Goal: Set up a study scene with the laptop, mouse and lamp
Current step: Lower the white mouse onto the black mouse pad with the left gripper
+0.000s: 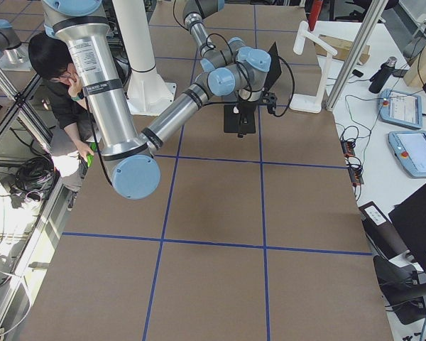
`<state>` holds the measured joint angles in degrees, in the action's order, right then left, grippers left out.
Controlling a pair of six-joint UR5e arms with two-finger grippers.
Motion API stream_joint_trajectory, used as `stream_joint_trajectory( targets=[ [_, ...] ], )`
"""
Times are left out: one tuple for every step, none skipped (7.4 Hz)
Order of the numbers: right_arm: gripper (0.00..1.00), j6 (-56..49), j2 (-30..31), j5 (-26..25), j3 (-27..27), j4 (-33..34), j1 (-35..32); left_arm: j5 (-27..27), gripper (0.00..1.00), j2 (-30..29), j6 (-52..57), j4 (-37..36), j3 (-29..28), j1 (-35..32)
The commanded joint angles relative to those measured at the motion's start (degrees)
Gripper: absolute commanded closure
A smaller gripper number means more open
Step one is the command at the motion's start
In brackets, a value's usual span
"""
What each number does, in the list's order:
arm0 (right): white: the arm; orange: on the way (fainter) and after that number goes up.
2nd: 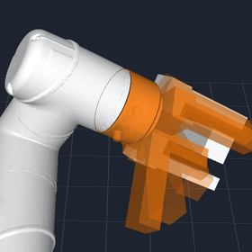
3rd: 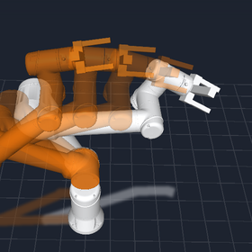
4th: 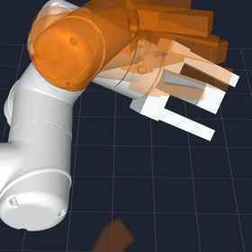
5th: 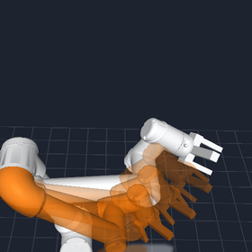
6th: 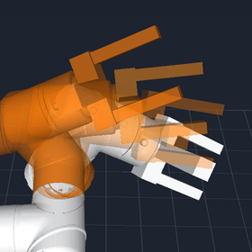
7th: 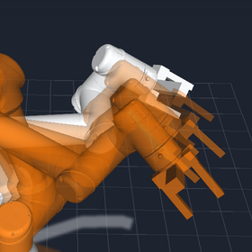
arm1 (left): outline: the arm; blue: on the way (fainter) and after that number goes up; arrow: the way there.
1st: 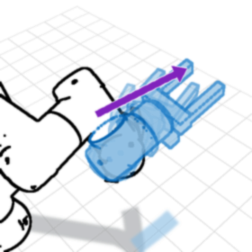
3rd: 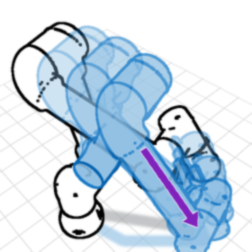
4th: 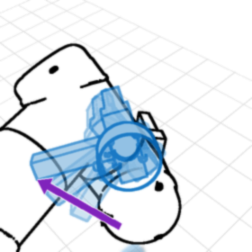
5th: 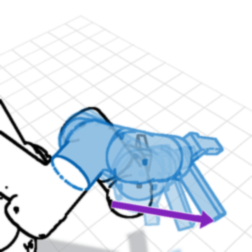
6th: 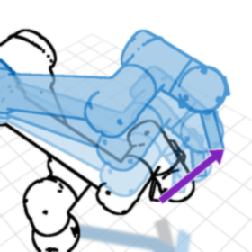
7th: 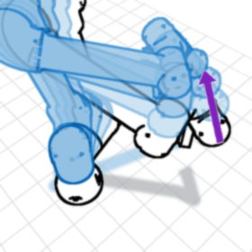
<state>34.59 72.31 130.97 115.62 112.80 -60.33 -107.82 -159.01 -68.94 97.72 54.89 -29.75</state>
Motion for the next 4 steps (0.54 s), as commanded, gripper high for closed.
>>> stream_joint_trajectory(
  targets=[
    [0.00,0.0,-0.1,0.1,0.0,0.1,-0.1,0.0,0.75,-0.6,0.0,0.2,-0.7,0.3],
    [0.00,-0.1,-0.1,0.0,0.0,0.0,-0.1,0.0,0.55,-0.7,0.0,0.2,-0.8,0.4],
    [0.00,-0.1,-0.1,0.0,0.0,0.0,-0.1,0.0,0.30,-0.7,0.0,0.2,-0.7,0.9],
    [0.00,-0.1,-0.1,0.0,0.0,0.0,-0.1,0.0,0.26,-0.7,0.1,0.2,-0.6,1.4]
  ],
)
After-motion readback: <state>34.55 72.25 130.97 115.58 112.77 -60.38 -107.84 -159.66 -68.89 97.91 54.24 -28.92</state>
